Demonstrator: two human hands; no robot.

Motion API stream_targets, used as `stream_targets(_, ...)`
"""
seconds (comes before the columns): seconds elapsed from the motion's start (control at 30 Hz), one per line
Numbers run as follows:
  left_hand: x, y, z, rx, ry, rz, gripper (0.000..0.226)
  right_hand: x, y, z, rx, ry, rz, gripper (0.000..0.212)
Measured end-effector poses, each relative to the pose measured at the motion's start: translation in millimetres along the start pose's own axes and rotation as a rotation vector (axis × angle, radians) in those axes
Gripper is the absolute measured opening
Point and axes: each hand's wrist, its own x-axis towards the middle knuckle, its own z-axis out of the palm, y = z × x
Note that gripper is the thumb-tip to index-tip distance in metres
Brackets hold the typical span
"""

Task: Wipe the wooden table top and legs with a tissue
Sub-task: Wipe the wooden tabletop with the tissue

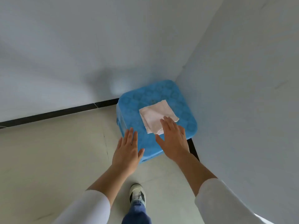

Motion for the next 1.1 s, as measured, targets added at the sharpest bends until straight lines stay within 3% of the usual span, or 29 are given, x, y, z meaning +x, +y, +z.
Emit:
stream_targets(0.1,6,1,2,0.0,0.08,-0.015,0.076,13,1,10,0.019,-0.039,0.007,0.06)
stream_targets(0.33,13,2,-18,0.153,-0.122,-0.046,0.065,31,-9,15,-0.205,0.056,-0.008,0.038)
stream_targets(0.43,14,0,-32,0.077,-0.161,-0.07,0.061,38,-13,0,-0.019,-0.069,0.173,0.013)
stream_targets(0.5,7,-4,-39,-0.052,-0.111,-0.108,0.058,35,-11,-8,0.214,-0.114,0.237,0.018)
stream_targets(0.7,-64,-23,-70,-0.44,0.062,-0.212,0.053,-3,-60,-60,0.644,-0.042,0.184,0.023)
stream_targets(0.8,-117,-34,-91,-0.777,0.14,-0.367,0.056,-36,-102,-84,1.023,-0.205,0.219,0.027)
stream_targets(0.87,-157,-43,-111,-1.109,0.206,-0.477,0.059,-62,-134,-98,1.211,-0.372,0.22,0.017)
stream_targets(0.9,-179,-48,-122,-1.272,0.235,-0.504,0.058,-75,-151,-103,1.253,-0.458,0.2,0.013)
stream_targets(0.97,-229,-61,-139,-1.489,0.297,-0.512,0.048,-104,-187,-112,1.266,-0.622,0.123,0.027)
stream_targets(1.03,-286,-77,-148,-1.587,0.345,-0.474,0.023,-137,-228,-117,1.261,-0.76,0.046,0.032)
stream_targets(1.1,-345,-95,-148,-1.597,0.359,-0.461,0.018,-174,-269,-118,1.248,-0.864,-0.005,0.023)
